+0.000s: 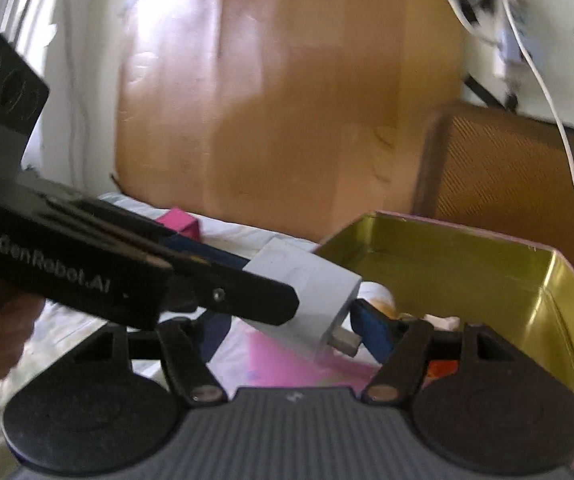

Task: Organize rigid objects
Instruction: 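Carry the white charger into the pink tin and release it, then move the right gripper to the blue bow headband and grasp it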

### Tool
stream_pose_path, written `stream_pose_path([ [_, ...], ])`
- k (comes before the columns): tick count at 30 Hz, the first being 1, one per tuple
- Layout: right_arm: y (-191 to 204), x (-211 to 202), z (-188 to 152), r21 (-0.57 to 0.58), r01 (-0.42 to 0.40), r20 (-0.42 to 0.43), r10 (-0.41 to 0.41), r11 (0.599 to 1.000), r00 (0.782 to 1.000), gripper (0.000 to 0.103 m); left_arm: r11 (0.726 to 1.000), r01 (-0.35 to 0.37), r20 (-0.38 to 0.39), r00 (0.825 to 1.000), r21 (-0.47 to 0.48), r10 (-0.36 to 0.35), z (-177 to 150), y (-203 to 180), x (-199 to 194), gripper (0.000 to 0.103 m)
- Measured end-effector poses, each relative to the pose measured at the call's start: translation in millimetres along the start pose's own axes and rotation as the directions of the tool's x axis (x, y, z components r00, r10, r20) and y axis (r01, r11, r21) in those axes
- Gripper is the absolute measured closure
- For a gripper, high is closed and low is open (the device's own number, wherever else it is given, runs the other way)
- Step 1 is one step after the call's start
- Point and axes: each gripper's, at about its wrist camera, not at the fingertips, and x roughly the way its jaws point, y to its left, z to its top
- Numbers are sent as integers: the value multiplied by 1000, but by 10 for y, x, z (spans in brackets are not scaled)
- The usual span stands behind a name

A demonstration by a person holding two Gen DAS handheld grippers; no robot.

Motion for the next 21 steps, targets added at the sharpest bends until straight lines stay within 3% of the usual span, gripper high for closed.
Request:
stream_pose_path([
  [7, -343, 511, 110, 42, -40, -126, 45, 998, 991, 34, 998, -50, -72, 996, -36, 47, 143, 155, 428, 56],
  [9, -317, 567, 82, 7, 0, -114, 1, 1000, 993, 31, 996, -77, -78, 994, -48, 73, 122, 178, 483, 54],
  [12, -295, 626, 60, -45, 95, -111, -99, 994, 989, 35, 995, -96, -62, 994, -41, 93, 109, 171, 462, 54],
  [16, -375, 661, 56, -13, 145, -104, -146, 989, 984, 31, 994, -112, -25, 993, -20, 111, 119, 125, 329, 54],
  [18, -333, 604, 54, -31, 213, -70, -215, 977, 974, 35, 993, -119, -6, 993, -16, 119, 94, 96, 223, 54],
  [21, -344, 442, 66, 28, 185, -37, -184, 982, 982, 37, 992, -120, 28, 992, -31, 121, 31, 77, 53, 53],
])
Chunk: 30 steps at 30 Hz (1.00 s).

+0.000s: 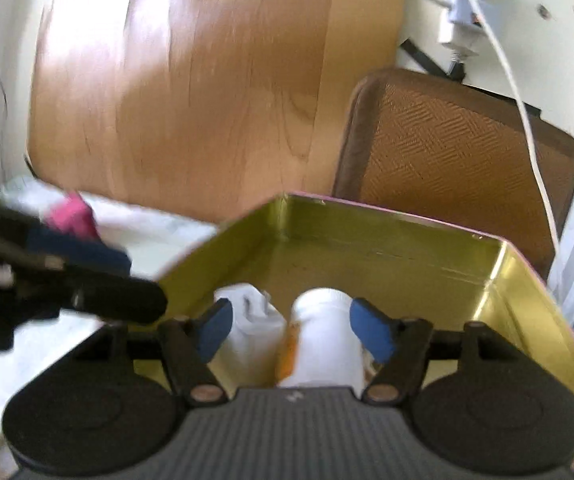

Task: Organize rigid objects
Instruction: 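Move the right gripper to the blue bow headband and grasp it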

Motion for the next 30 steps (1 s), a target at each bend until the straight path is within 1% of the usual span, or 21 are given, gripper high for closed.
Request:
stream_pose_path([
  [4, 101, -301, -42, 16, -5, 65, 4, 1000, 998, 37, 1000, -5, 39, 999, -31, 6, -121, 68, -352, 53],
  [7, 175, -526, -77, 62, -46, 118, 38, 997, 992, 37, 997, -15, 62, 998, -72, 20, -255, 182, -634, 53],
  [9, 273, -639, -86, 88, -103, 144, 90, 991, 985, 37, 994, -32, 64, 997, -102, 39, -380, 305, -832, 53],
  [11, 392, -601, -39, 90, -163, 146, 149, 982, 978, 37, 990, -55, 62, 996, -132, 64, -522, 442, -1021, 53],
  [13, 563, -508, -8, 77, -215, 132, 204, 974, 970, 37, 982, -98, 64, 992, -162, 110, -649, 599, -1210, 53],
  [14, 681, -460, 3, 69, -248, 115, 239, 966, 964, 38, 974, -133, 65, 987, -182, 147, -698, 687, -1292, 53],
  [15, 791, -408, 14, 61, -279, 97, 272, 958, 957, 43, 963, -175, 64, 979, -205, 191, -735, 774, -1361, 53],
  [16, 914, -349, 30, 53, -312, 72, 308, 948, 948, 48, 946, -223, 61, 968, -237, 244, -765, 885, -1432, 54],
  [18, 1169, -202, 54, 36, -362, 26, 361, 932, 932, 54, 902, -299, 47, 943, -312, 329, -799, 1123, -1536, 54],
  [20, 1383, -66, 76, 31, -397, -2, 397, 917, 918, 56, 846, -386, 10, 908, -368, 419, -810, 1330, -1579, 54],
  [22, 1554, 120, 124, 56, -430, -33, 432, 901, 901, 59, 775, -490, -47, 855, -399, 517, -832, 1527, -1545, 54],
  [23, 1625, 222, 160, 75, -442, -48, 445, 894, 894, 59, 749, -517, -78, 840, -414, 537, -834, 1615, -1503, 55],
  [24, 1692, 321, 197, 86, -449, -61, 455, 889, 889, 60, 736, -524, -100, 837, -428, 538, -863, 1694, -1479, 55],
  [25, 1754, 408, 217, 88, -450, -72, 456, 889, 887, 61, 733, -522, -115, 840, -437, 530, -879, 1752, -1435, 55],
  [26, 1822, 502, 240, 83, -442, -83, 449, 893, 890, 61, 730, -528, -126, 838, -434, 531, -890, 1775, -1384, 55],
  [28, 1960, 711, 259, 57, -415, -116, 418, 908, 901, 62, 718, -558, -157, 822, -417, 548, -907, 1811, -1261, 56],
  [29, 2018, 799, 242, 52, -401, -135, 405, 914, 904, 65, 714, -560, -169, 821, -420, 545, -921, 1842, -1215, 66],
  [30, 2065, 929, 227, 60, -397, -166, 401, 916, 901, 77, 712, -562, -170, 820, -420, 547, -941, 1861, -1188, 73],
])
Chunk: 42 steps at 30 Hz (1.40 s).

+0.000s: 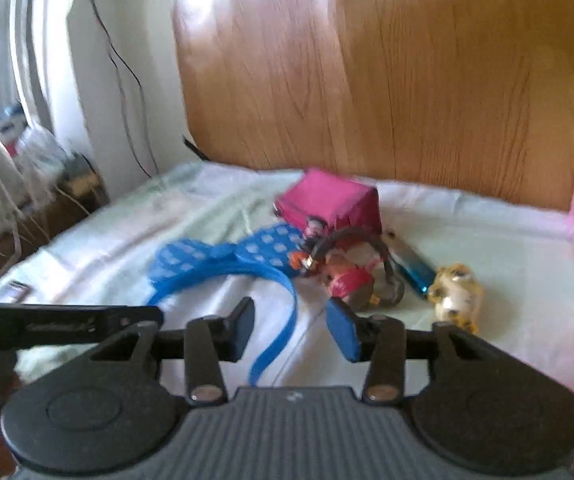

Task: Organize rigid objects
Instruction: 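Move the right gripper to the blue bow headband and grasp it, then carry the blue headband into the pink tin and release it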

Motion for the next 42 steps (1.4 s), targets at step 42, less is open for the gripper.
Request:
stream_pose_path([
  [42, -2345, -1839, -514, 347, 434, 234, -525, 831, 818, 90, 832, 312, -103, 949, 460, -299, -135, -3414, 546, 89],
])
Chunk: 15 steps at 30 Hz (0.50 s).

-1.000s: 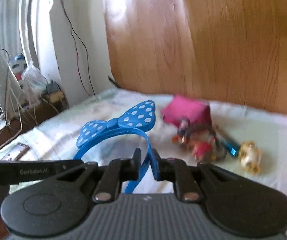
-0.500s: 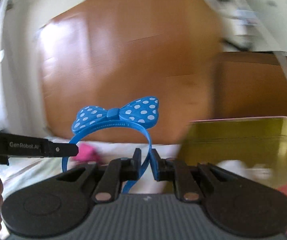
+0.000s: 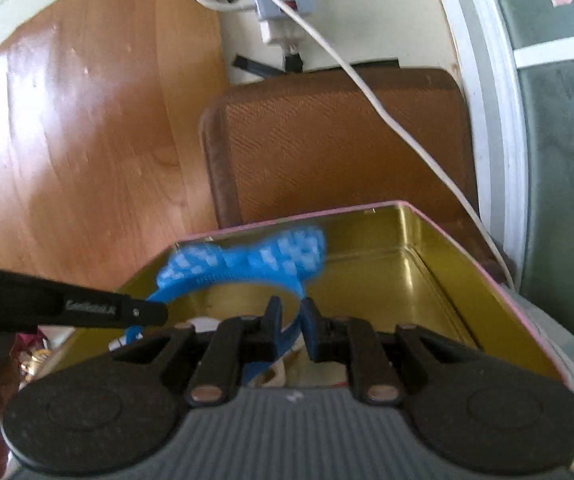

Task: Organize rigid objects
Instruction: 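Carry the blue headband into the pink tin and release it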

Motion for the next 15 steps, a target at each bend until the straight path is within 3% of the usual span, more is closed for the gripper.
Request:
stream_pose_path([
  [4, -56, -3, -61, -24, 19, 11, -19, 1000, 1000, 74, 1000, -21, 8, 1000, 10, 21, -32, -40, -7, 80],
  [11, -147, -224, -52, 48, -40, 83, 36, 998, 996, 74, 997, -74, 65, 995, 3, 74, -21, -50, -321, 69],
  [15, -109, -340, -60, 61, -58, 121, 50, 996, 991, 73, 991, -125, 105, 987, 44, 120, -34, -75, -564, 68],
])
